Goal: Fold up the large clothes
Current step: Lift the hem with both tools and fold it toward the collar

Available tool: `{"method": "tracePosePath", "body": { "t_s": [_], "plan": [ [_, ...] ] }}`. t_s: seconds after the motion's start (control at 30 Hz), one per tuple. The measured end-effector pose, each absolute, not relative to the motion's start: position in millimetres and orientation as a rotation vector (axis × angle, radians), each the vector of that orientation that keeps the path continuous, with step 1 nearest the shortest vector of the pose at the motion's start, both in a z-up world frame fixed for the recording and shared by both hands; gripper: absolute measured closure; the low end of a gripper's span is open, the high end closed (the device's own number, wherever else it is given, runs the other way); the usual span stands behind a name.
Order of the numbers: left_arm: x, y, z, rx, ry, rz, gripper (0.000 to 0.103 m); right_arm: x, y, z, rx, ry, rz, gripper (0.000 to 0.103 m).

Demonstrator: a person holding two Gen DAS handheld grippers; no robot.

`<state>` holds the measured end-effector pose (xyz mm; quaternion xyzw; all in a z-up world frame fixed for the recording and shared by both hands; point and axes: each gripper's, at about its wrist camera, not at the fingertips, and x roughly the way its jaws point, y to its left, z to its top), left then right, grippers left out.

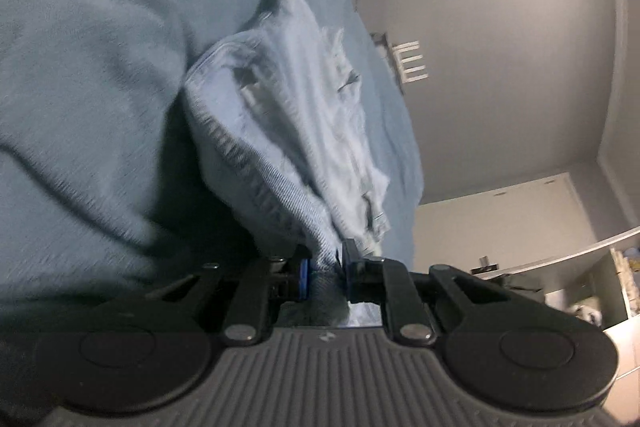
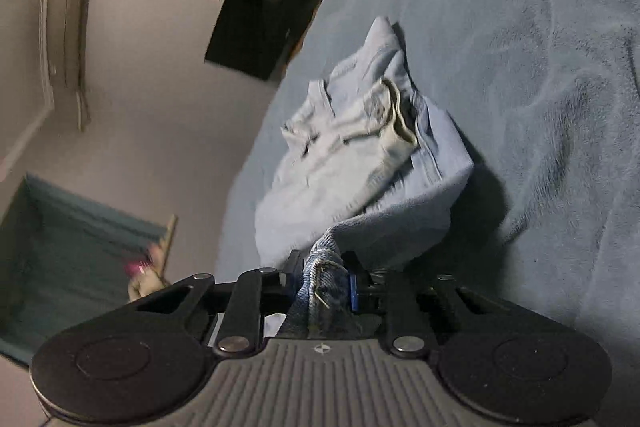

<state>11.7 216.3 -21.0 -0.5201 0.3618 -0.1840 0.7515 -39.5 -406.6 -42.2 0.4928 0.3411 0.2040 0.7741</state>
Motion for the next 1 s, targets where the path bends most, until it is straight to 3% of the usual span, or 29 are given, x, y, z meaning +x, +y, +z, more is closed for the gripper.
{"method": "tracePosePath", "body": {
  "t_s": [0.5, 1.0],
  "plan": [
    [37, 227, -16, -1.196, 0.774, -0.445, 0.093, -21, -403, -31, 1.123, 0.678, 0.421, 0.080],
    [180, 246, 16, -1.197, 0.720, -0.388, 0.092, 153, -377, 9, 1.131, 0.613, 0.363, 0.080]
  ]
}}
